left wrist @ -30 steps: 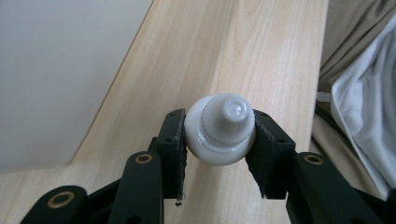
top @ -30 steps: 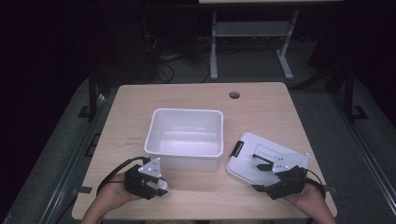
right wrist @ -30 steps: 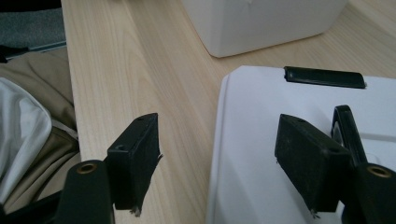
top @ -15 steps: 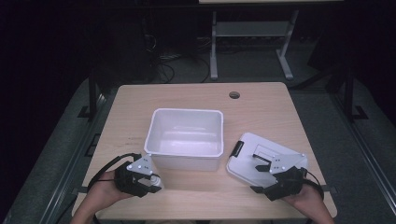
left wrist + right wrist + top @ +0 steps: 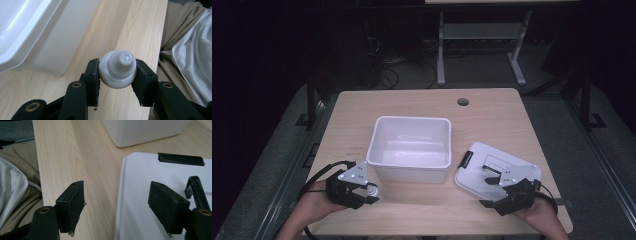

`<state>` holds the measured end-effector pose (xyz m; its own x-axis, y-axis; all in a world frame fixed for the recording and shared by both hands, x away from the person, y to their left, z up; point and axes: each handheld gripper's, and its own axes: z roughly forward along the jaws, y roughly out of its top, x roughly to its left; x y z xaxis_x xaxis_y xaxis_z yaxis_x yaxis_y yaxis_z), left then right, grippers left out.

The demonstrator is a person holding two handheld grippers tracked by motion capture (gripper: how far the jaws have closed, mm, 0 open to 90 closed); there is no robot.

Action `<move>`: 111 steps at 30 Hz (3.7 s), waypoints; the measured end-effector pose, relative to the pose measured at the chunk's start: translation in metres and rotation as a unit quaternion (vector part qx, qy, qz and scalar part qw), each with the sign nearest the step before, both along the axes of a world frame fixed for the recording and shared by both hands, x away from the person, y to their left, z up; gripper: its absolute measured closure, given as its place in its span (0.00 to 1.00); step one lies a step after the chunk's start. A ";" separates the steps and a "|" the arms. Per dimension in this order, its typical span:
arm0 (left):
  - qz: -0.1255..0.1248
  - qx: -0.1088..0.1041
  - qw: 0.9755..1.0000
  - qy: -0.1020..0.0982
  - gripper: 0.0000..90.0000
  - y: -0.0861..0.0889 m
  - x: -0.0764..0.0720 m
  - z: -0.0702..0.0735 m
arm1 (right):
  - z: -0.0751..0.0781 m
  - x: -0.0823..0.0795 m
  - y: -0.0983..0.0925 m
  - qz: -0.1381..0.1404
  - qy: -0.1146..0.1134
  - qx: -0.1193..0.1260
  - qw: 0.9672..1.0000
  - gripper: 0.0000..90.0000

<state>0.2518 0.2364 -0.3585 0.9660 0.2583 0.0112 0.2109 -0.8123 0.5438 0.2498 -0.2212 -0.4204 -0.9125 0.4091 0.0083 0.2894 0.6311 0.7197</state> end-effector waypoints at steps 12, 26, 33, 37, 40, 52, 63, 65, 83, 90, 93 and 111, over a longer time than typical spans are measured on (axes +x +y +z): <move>-0.001 0.003 1.000 -0.009 0.67 0.008 0.001 0.020 | -0.001 0.000 0.001 0.001 0.000 -0.001 1.000 0.32; 0.002 0.003 1.000 -0.016 0.67 0.015 0.002 0.042 | 0.001 -0.001 0.001 0.002 -0.004 -0.003 1.000 0.32; 0.006 -0.003 1.000 -0.026 0.67 0.018 0.003 0.053 | 0.000 -0.001 0.001 0.001 -0.002 -0.004 1.000 0.31; 0.010 -0.004 0.999 -0.030 0.67 0.018 0.004 0.058 | 0.000 -0.001 0.002 0.001 -0.001 -0.006 1.000 0.31; 0.010 -0.001 1.000 -0.030 0.67 0.018 0.006 0.061 | 0.000 -0.001 0.002 0.003 -0.003 -0.005 1.000 0.31; 0.009 -0.004 0.999 -0.030 0.67 0.015 0.014 0.073 | 0.001 -0.001 0.004 0.004 -0.003 -0.014 1.000 0.29; 0.012 -0.005 0.999 -0.037 0.67 0.016 0.027 0.090 | 0.002 -0.001 0.002 -0.002 0.000 -0.012 1.000 0.29; 0.012 -0.008 0.999 -0.038 0.67 0.016 0.028 0.091 | 0.002 -0.001 0.002 -0.001 0.000 -0.014 1.000 0.29; 0.018 -0.010 0.999 -0.044 0.67 0.013 0.039 0.100 | 0.004 0.000 0.002 0.001 -0.004 -0.011 1.000 0.29; 0.020 -0.003 0.999 -0.044 0.67 0.010 0.045 0.099 | 0.004 0.000 0.003 0.002 -0.004 -0.011 1.000 0.29; 0.024 -0.002 0.999 -0.046 0.67 0.006 0.048 0.098 | 0.004 0.000 0.002 0.004 -0.007 -0.012 1.000 0.29; 0.033 0.009 0.999 -0.035 0.67 -0.005 0.071 0.087 | 0.007 -0.001 -0.002 0.003 -0.015 -0.011 1.000 0.29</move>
<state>0.3231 0.2317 -0.2713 0.9433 0.3215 0.0833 0.2271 -0.8074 0.5445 0.2487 -0.2233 -0.4138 -0.9146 0.4034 -0.0277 0.2644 0.6485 0.7138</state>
